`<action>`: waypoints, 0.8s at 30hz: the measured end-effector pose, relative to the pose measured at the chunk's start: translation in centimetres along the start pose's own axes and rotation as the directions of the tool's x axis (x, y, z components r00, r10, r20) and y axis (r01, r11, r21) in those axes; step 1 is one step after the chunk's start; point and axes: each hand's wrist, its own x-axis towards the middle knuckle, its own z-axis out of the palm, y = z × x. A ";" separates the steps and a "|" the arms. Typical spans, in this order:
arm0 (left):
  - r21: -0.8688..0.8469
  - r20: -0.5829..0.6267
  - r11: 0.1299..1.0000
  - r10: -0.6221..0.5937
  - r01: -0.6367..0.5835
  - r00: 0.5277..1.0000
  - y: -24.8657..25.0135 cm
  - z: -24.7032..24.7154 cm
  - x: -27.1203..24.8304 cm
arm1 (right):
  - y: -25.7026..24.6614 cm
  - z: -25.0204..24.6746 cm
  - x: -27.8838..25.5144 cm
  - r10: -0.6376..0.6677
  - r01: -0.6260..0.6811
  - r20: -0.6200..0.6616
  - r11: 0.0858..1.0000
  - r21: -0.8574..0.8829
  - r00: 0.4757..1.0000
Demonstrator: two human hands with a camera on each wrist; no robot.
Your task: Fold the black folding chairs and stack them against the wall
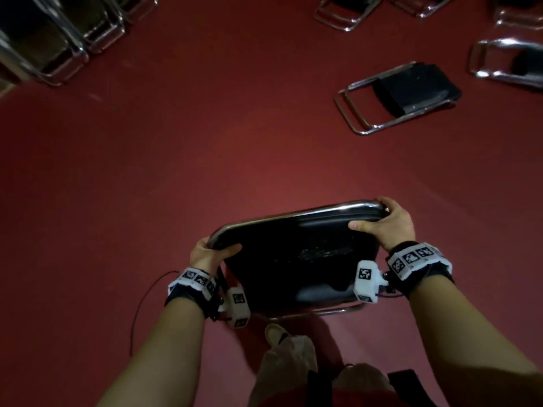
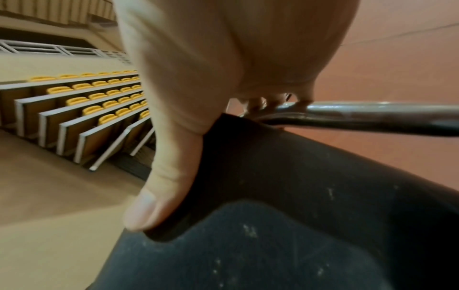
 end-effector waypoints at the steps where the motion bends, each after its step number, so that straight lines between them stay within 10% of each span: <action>1: -0.026 -0.023 1.000 -0.003 0.003 1.000 0.5 -0.6 -0.1 | -0.8 0.2 0.2 -0.018 0.018 0.007 1.000 0.008 1.000; 12: -0.181 -0.270 0.950 0.203 -0.257 0.941 11.5 -8.4 0.3 | -13.2 3.6 6.2 -0.269 0.255 0.045 0.946 0.201 0.962; 24: -0.371 -0.554 0.839 0.145 -0.399 0.820 26.8 -14.8 14.2 | -36.6 13.4 26.1 -0.475 0.407 0.186 0.859 0.311 0.860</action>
